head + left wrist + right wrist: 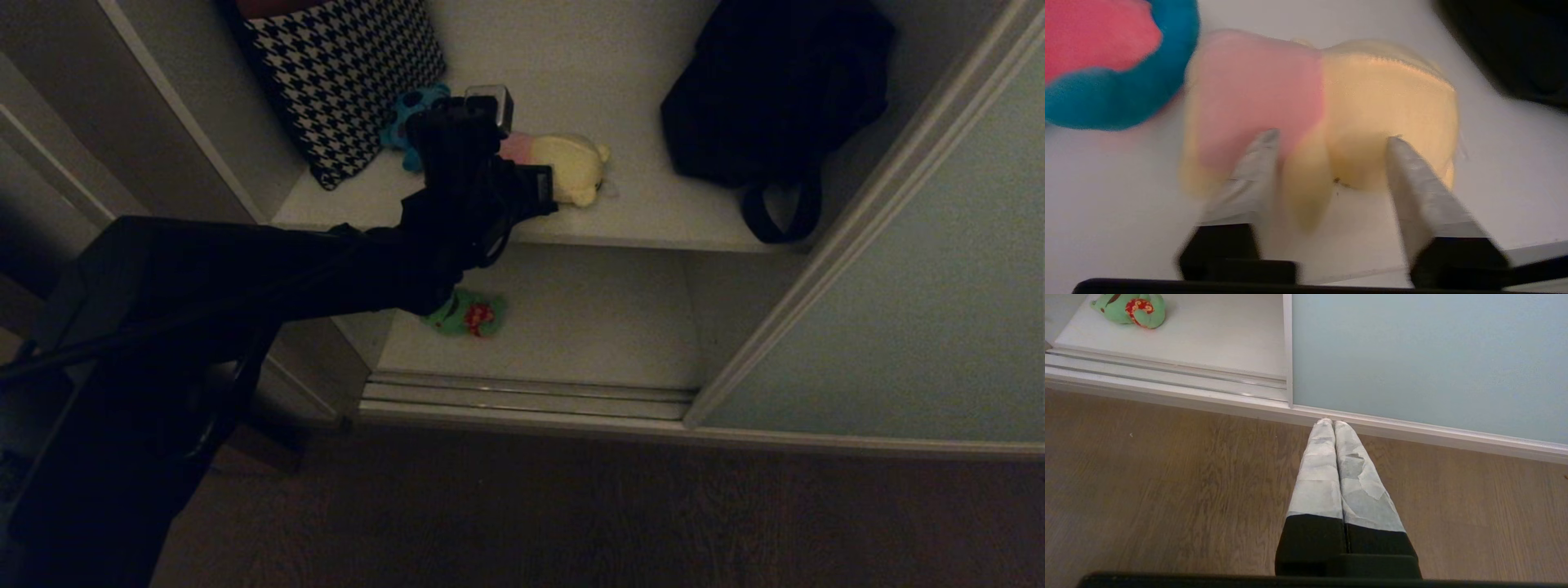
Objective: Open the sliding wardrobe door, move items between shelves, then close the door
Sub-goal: Place the pink doll on the higher shelf
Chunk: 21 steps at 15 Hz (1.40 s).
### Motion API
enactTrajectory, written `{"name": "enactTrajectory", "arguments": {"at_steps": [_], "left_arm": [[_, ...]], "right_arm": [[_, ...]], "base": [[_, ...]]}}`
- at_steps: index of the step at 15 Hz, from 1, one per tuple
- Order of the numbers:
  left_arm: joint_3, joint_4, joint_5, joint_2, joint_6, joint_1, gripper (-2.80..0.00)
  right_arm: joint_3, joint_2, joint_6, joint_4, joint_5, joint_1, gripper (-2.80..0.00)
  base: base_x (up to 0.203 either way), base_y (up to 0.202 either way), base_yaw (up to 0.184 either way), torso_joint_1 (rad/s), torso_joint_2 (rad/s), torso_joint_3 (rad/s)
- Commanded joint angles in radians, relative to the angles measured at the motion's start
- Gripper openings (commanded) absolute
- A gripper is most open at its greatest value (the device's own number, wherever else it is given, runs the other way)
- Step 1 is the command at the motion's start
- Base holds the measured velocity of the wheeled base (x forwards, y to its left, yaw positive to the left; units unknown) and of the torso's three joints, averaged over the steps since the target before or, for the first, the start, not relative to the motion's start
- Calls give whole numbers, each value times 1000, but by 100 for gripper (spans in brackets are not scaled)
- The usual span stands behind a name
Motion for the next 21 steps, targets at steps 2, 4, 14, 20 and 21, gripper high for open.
{"name": "enactTrajectory", "arguments": {"at_steps": [2,4,14,20,21], "left_arm": [[0,69,0,-77,-3,7,0],[6,125,0,-131,-10,10,0],[586,521,3,-762,-34,113,-280],[990,544,-10,-1110,-52,262,-280],[1030,559,-24,-1169,-50,302,-280]], "right_arm": [[0,-2,0,0,1,1,-280],[0,0,0,0,1,1,-280],[0,0,0,0,1,1,-280],[0,0,0,1,1,0,-280],[0,0,0,0,1,1,-280]], "base": [[0,0,0,0,0,0],[0,0,0,0,0,0],[0,0,0,0,0,0],[0,0,0,0,0,0],[0,0,0,0,0,0]]}}
